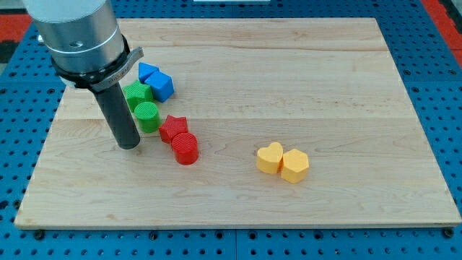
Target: Point your arm to the green circle
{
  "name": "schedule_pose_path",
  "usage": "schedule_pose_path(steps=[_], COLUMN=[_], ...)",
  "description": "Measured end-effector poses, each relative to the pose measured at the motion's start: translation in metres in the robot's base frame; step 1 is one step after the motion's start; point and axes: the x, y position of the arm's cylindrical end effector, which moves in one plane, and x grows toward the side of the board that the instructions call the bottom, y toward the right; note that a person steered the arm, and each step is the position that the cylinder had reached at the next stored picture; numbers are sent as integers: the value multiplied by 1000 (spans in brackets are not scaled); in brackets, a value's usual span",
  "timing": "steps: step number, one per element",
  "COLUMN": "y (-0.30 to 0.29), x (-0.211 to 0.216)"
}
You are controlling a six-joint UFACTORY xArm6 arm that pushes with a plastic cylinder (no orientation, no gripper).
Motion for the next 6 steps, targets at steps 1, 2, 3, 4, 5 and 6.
schedule_pose_path(steps=[1, 2, 3, 4, 5, 6], y=[0, 0, 2, 2, 2, 24], x=[-3, -4, 5, 19, 19, 5])
